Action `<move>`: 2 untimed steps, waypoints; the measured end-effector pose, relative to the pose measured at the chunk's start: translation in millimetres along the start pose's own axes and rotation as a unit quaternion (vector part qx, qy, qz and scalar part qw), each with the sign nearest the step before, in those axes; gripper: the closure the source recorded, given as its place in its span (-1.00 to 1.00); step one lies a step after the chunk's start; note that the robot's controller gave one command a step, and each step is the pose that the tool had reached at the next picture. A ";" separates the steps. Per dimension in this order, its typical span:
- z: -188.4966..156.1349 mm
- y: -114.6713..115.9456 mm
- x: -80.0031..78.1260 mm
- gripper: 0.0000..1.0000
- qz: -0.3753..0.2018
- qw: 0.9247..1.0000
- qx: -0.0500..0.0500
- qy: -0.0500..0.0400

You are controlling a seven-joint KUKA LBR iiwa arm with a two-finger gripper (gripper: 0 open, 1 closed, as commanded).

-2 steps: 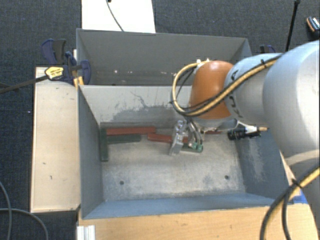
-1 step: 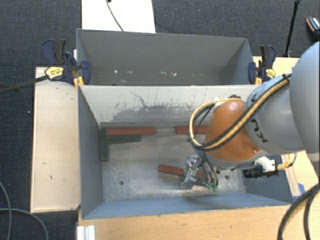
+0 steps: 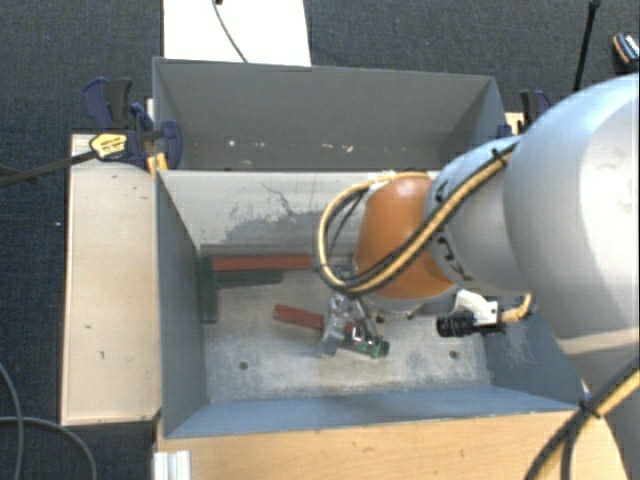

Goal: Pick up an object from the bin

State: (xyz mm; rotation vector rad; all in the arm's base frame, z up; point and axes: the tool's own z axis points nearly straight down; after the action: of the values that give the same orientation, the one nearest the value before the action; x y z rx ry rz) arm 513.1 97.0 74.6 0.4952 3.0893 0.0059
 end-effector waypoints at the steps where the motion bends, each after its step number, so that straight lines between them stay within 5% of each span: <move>1: -126.9 -5.3 -15.4 1.00 0.041 0.999 0.001 0.001; 2: -122.1 -5.9 -13.4 -1.00 0.039 0.999 0.003 0.005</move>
Offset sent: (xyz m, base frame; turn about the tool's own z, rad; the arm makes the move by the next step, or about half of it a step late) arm 0.0086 -0.0098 0.1219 0.0826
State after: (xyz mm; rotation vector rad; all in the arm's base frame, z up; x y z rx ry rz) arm 522.3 87.0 196.9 0.6166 3.0789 0.0001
